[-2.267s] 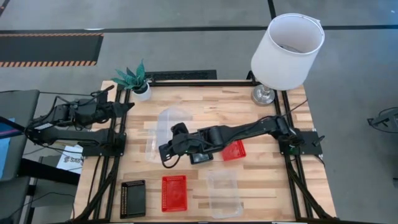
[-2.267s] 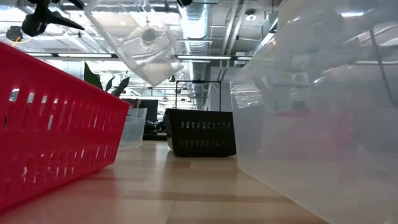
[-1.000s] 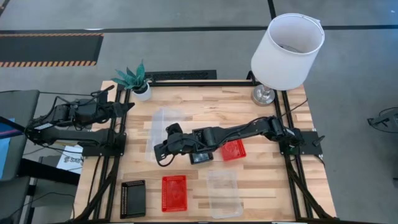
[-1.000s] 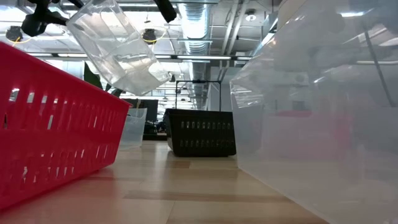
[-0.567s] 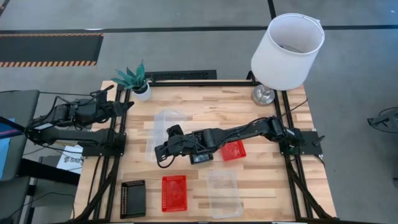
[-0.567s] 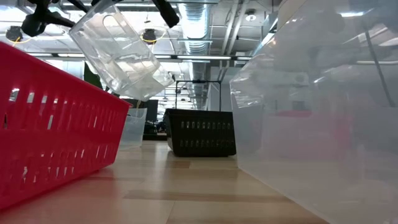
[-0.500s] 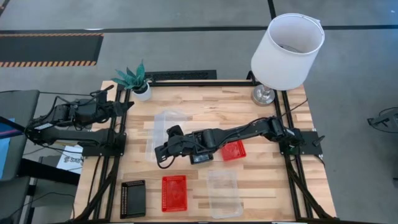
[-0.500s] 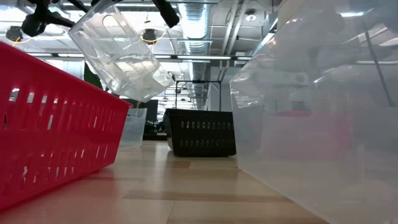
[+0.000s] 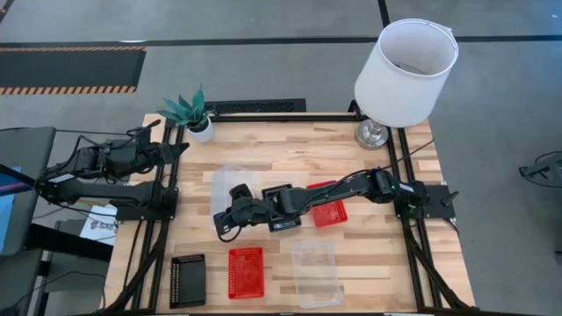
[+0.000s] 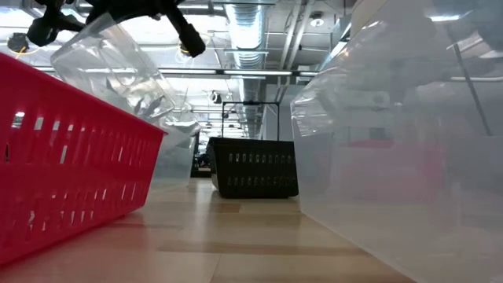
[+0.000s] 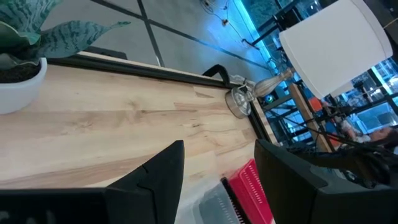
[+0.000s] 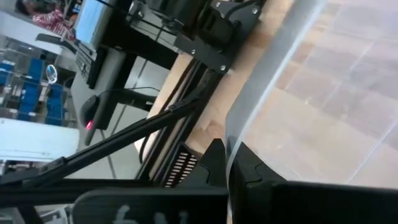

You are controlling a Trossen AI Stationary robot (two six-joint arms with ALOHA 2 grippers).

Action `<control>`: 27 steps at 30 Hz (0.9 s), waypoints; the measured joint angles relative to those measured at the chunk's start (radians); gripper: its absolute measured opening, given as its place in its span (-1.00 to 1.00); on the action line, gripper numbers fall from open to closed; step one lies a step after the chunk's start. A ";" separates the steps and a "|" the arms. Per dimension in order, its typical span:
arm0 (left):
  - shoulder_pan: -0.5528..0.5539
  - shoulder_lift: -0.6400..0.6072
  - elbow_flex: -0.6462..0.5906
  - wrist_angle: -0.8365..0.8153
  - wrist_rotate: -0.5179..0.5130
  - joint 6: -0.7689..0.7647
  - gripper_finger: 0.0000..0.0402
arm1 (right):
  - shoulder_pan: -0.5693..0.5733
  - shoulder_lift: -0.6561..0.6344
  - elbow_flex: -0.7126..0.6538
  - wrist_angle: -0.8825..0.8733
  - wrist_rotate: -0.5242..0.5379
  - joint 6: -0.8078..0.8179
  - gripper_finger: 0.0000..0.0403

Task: Stack baskets by color
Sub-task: Stack the top right transparent bin on the left transparent bin

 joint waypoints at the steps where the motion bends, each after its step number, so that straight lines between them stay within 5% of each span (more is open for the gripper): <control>1: 0.000 0.000 0.000 0.000 0.000 0.001 -0.09 | 0.000 0.000 0.000 -0.006 0.000 -0.003 -1.00; 27: 0.000 0.000 0.000 0.000 0.009 0.001 -0.09 | -0.027 0.000 0.109 -0.304 -0.005 -0.025 -1.00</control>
